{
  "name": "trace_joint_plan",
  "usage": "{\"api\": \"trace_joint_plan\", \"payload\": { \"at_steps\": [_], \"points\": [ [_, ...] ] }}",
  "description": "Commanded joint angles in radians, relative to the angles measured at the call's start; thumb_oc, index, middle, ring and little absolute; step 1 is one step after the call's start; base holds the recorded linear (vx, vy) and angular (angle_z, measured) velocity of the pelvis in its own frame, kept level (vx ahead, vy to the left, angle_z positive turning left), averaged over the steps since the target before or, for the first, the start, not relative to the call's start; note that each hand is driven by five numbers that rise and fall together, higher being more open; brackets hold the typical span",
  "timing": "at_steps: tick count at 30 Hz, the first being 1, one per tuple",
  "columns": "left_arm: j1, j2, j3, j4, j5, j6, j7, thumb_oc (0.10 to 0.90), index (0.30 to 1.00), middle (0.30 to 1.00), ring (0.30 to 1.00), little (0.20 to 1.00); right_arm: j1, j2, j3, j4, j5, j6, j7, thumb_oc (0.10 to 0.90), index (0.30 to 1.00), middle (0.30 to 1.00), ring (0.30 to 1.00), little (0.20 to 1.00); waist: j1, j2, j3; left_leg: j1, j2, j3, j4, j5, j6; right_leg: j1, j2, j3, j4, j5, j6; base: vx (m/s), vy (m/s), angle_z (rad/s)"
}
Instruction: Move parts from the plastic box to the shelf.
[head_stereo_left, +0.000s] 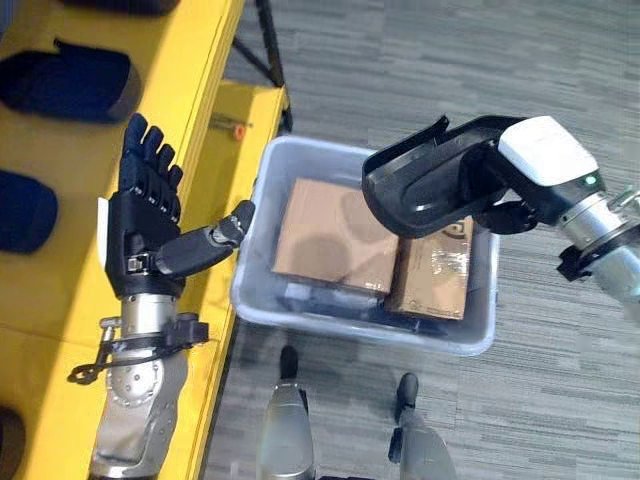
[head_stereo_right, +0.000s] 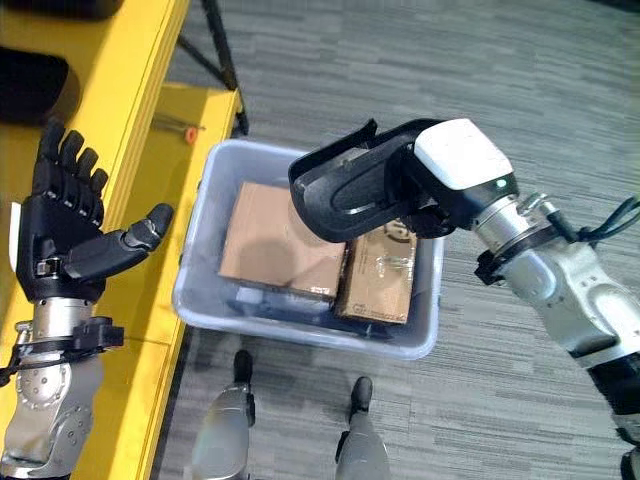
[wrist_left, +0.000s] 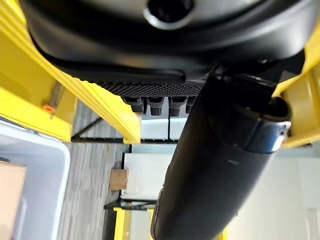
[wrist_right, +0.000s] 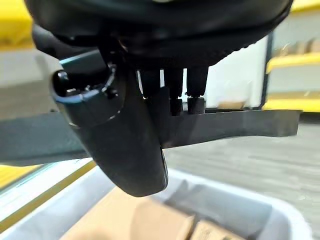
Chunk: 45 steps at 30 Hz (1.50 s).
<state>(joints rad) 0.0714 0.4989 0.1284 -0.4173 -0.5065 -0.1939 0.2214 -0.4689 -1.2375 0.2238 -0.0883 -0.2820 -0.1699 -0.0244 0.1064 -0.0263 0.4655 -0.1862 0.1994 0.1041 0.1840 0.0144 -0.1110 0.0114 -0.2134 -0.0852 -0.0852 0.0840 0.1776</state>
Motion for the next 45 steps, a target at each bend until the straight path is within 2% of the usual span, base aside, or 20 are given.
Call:
{"api": "trace_joint_plan", "payload": {
  "at_steps": [1, 3, 7, 13, 17, 18, 20, 25, 26, 30, 32, 36, 45],
  "points": [
    [0.039, 0.091, 0.004, -0.024, 0.012, -0.091, -0.040, 0.900, 1.000, 1.000, 1.000, 1.000, -0.003, 0.004, -0.012, -0.033, 0.100, -0.057, -0.048, 0.400, 0.300, 0.300, 0.300, 0.300, -0.013, -0.053, -0.276, -0.119, 0.052, -0.015, -0.100, 0.185, -0.026, 0.194, 0.042, -0.006, 0.023, -0.236, -0.043, 0.08, -0.066, -0.24],
    [0.041, 0.106, 0.007, -0.009, 0.026, -0.093, -0.050, 0.900, 1.000, 1.000, 1.000, 1.000, -0.010, -0.007, -0.026, -0.036, 0.140, -0.064, -0.046, 0.400, 0.300, 0.300, 0.300, 0.300, -0.029, -0.049, -0.313, -0.079, 0.063, 0.008, -0.117, 0.182, -0.031, 0.202, 0.041, 0.008, 0.020, -0.228, -0.040, 0.06, -0.053, -0.25],
    [0.035, 0.120, 0.003, 0.004, 0.035, -0.093, -0.053, 0.900, 1.000, 1.000, 1.000, 1.000, -0.039, -0.020, -0.016, -0.024, 0.163, -0.065, -0.049, 0.400, 0.300, 0.300, 0.300, 0.300, -0.036, -0.046, -0.334, -0.042, 0.070, 0.030, -0.138, 0.183, -0.034, 0.203, 0.039, 0.026, 0.019, -0.217, -0.038, 0.02, -0.028, -0.23],
    [-0.015, 0.185, -0.002, 0.022, 0.128, -0.106, -0.040, 0.900, 1.000, 1.000, 1.000, 1.000, -0.103, -0.067, 0.039, 0.023, 0.247, -0.076, -0.025, 0.400, 0.300, 0.300, 0.300, 0.300, -0.068, -0.033, -0.391, 0.036, 0.080, 0.080, -0.209, 0.203, -0.047, 0.205, 0.035, 0.056, -0.002, -0.192, -0.029, -0.01, -0.014, -0.15],
    [-0.071, 0.250, -0.015, 0.034, 0.276, -0.112, -0.003, 0.900, 1.000, 1.000, 1.000, 1.000, -0.153, -0.090, 0.095, 0.048, 0.279, -0.085, -0.011, 0.400, 0.300, 0.300, 0.300, 0.300, -0.080, -0.025, -0.415, 0.067, 0.093, 0.105, -0.250, 0.215, -0.058, 0.196, 0.034, 0.060, -0.002, -0.190, -0.020, -0.03, 0.000, -0.17],
    [-0.088, 0.307, -0.002, 0.047, 0.395, -0.105, 0.034, 0.900, 1.000, 1.000, 1.000, 1.000, -0.164, -0.100, 0.111, 0.051, 0.278, -0.087, -0.007, 0.400, 0.300, 0.300, 0.300, 0.300, -0.082, -0.027, -0.418, 0.078, 0.092, 0.109, -0.254, 0.211, -0.061, 0.199, 0.032, 0.059, -0.002, -0.194, -0.017, -0.01, -0.004, -0.09],
    [-0.102, 0.338, -0.004, 0.042, 0.445, -0.112, 0.049, 0.900, 1.000, 1.000, 1.000, 1.000, -0.178, -0.110, 0.130, 0.054, 0.290, -0.094, 0.002, 0.400, 0.300, 0.300, 0.300, 0.300, -0.084, -0.024, -0.423, 0.079, 0.095, 0.112, -0.256, 0.214, -0.061, 0.195, 0.033, 0.063, -0.002, -0.192, -0.017, -0.01, -0.010, -0.05],
    [-0.184, 0.401, -0.075, 0.032, 0.564, -0.110, 0.076, 0.900, 1.000, 1.000, 1.000, 1.000, -0.242, -0.121, 0.211, 0.074, 0.303, -0.099, 0.010, 0.400, 0.300, 0.300, 0.300, 0.300, -0.091, -0.021, -0.438, 0.087, 0.107, 0.114, -0.261, 0.215, -0.068, 0.196, 0.039, 0.060, -0.002, -0.195, -0.016, 0.00, -0.001, 0.01],
    [-0.237, 0.434, -0.124, 0.029, 0.619, -0.108, 0.087, 0.900, 1.000, 1.000, 1.000, 1.000, -0.268, -0.119, 0.241, 0.078, 0.309, -0.100, 0.013, 0.400, 0.300, 0.300, 0.300, 0.300, -0.100, -0.021, -0.444, 0.088, 0.109, 0.114, -0.265, 0.215, -0.070, 0.197, 0.041, 0.059, -0.002, -0.197, -0.015, 0.00, 0.000, 0.00],
    [-0.317, 0.412, -0.218, 0.040, 0.608, -0.112, 0.080, 0.900, 1.000, 1.000, 1.000, 1.000, -0.333, -0.125, 0.310, 0.088, 0.325, -0.104, 0.025, 0.400, 0.300, 0.300, 0.300, 0.300, -0.112, -0.021, -0.452, 0.088, 0.112, 0.111, -0.265, 0.217, -0.073, 0.206, 0.046, 0.052, -0.002, -0.203, -0.015, 0.00, 0.000, 0.01],
    [-0.330, 0.408, -0.232, 0.047, 0.612, -0.108, 0.080, 0.900, 1.000, 1.000, 1.000, 1.000, -0.341, -0.127, 0.317, 0.089, 0.333, -0.104, 0.027, 0.400, 0.300, 0.300, 0.300, 0.300, -0.115, -0.020, -0.453, 0.089, 0.113, 0.109, -0.265, 0.217, -0.073, 0.209, 0.047, 0.051, -0.002, -0.204, -0.016, 0.00, 0.000, 0.00],
    [-0.403, 0.384, -0.321, 0.098, 0.617, -0.097, 0.072, 0.900, 1.000, 1.000, 1.000, 1.000, -0.380, -0.102, 0.353, 0.117, 0.344, -0.103, 0.027, 0.400, 0.300, 0.300, 0.300, 0.300, -0.129, -0.020, -0.461, 0.098, 0.116, 0.112, -0.263, 0.211, -0.072, 0.216, 0.049, 0.056, -0.002, -0.207, -0.017, 0.00, 0.005, -0.01],
    [-0.413, 0.337, -0.379, 0.115, 0.603, -0.094, 0.050, 0.900, 1.000, 1.000, 1.000, 1.000, -0.440, -0.082, 0.398, 0.130, 0.343, -0.100, 0.026, 0.400, 0.300, 0.300, 0.300, 0.300, -0.141, -0.023, -0.465, 0.105, 0.125, 0.125, -0.263, 0.208, -0.072, 0.214, 0.051, 0.066, -0.002, -0.208, -0.019, 0.00, 0.000, 0.00]
  ]
}}
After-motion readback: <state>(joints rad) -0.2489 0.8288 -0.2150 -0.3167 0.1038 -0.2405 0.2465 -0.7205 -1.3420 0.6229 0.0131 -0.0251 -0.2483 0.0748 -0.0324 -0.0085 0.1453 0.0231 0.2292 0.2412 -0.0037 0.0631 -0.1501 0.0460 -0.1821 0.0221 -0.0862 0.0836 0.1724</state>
